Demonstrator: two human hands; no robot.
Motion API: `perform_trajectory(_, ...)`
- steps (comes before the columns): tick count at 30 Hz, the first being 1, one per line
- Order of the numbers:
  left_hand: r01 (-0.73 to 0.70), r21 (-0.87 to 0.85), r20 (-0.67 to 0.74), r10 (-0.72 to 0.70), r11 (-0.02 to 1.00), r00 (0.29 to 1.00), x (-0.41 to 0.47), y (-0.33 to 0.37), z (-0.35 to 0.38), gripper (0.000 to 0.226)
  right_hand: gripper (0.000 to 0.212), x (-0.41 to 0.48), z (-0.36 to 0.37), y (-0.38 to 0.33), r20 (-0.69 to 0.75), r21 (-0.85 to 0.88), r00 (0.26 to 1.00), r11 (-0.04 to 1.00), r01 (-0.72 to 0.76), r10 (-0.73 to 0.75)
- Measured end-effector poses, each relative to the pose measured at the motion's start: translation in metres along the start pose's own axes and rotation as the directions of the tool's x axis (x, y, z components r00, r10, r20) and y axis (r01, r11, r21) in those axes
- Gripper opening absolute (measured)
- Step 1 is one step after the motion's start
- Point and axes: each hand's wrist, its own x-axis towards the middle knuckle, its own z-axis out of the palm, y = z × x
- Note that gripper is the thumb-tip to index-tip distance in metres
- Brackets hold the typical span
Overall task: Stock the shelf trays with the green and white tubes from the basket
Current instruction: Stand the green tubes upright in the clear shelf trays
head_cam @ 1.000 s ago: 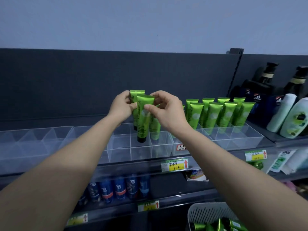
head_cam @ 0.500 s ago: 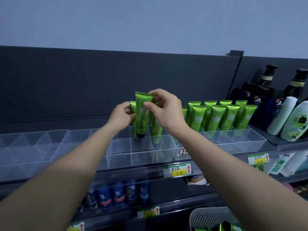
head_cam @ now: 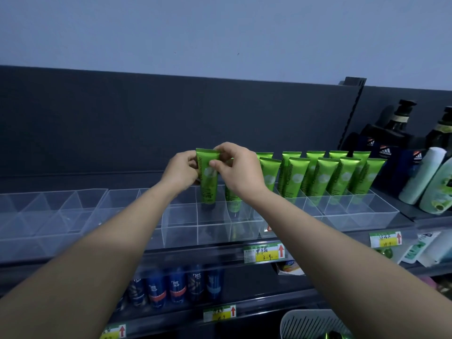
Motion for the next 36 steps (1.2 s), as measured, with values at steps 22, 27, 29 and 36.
perform_trajectory(22,0.065,0.025,0.004,-0.065,0.998,0.998,-0.003,-0.001,-0.008,0.018,0.020,-0.008,0.005,0.007,0.026,-0.132,0.995,0.987,-0.095,0.099)
perform_trajectory(27,0.037,0.078,0.007,-0.037,0.996,0.999,-0.004,-0.002,-0.012,0.024,0.027,-0.014,0.000,0.002,0.011,-0.172,1.000,0.985,-0.011,0.013)
perform_trajectory(29,0.032,0.112,0.002,-0.032,0.993,0.999,-0.006,-0.001,-0.016,0.024,0.029,-0.017,-0.002,0.001,0.004,-0.201,1.000,0.979,0.027,-0.027)
perform_trajectory(36,0.009,0.290,-0.047,0.005,0.957,0.999,-0.021,0.003,-0.025,0.038,0.029,-0.030,-0.005,-0.002,-0.041,-0.293,0.991,0.949,0.113,-0.131)
